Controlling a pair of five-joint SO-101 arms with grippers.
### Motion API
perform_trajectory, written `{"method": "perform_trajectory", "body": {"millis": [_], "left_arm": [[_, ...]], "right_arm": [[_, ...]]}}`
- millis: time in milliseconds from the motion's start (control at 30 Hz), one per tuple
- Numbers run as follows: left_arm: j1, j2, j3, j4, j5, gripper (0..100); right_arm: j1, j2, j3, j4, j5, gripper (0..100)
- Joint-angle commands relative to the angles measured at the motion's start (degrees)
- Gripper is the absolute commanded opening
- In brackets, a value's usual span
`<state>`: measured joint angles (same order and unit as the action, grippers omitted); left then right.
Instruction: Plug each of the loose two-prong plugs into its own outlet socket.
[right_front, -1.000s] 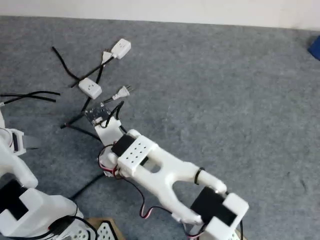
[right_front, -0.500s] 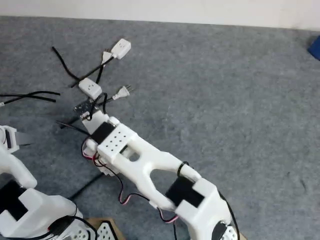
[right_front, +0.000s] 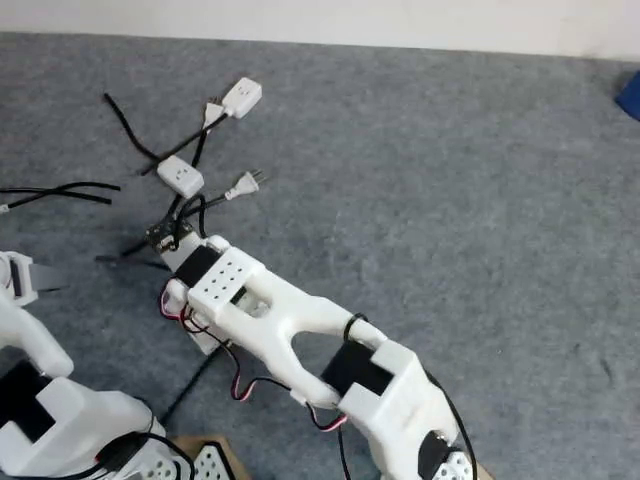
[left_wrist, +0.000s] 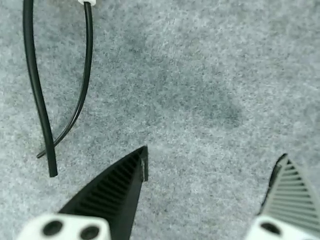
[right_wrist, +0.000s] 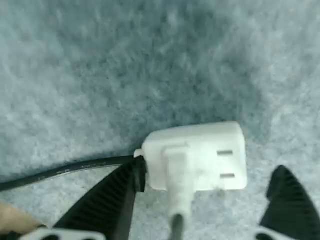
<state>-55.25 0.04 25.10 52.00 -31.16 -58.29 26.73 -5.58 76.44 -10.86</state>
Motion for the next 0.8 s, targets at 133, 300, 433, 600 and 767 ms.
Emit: {"method": "perform_trajectory", "body": {"millis": [133, 300, 433, 600, 767], "left_arm": [[0.7, -2.2, -0.5, -0.5, -0.5, 38], [3.6, -2.7, 1.7, -0.5, -0.5, 38], [9.7, -3.6, 2.5, 5.3, -0.5, 38], [24.7, -10.3, -2.7, 26.3, -0.2, 38], [42.5, -22.2, -2.5, 38.9, 2.8, 38]], "right_arm": [[5.0, -20.2, -0.7, 3.8, 2.5, 38.3], [15.3, -34.2, -1.1, 9.7, 6.1, 38.3], [23.4, -45.8, -0.6, 15.5, 7.1, 38.3], [32.8, -50.9, 8.7, 16.7, 7.4, 38.3], [44.4, -53.4, 28.6, 6.1, 10.8, 38.3]]}}
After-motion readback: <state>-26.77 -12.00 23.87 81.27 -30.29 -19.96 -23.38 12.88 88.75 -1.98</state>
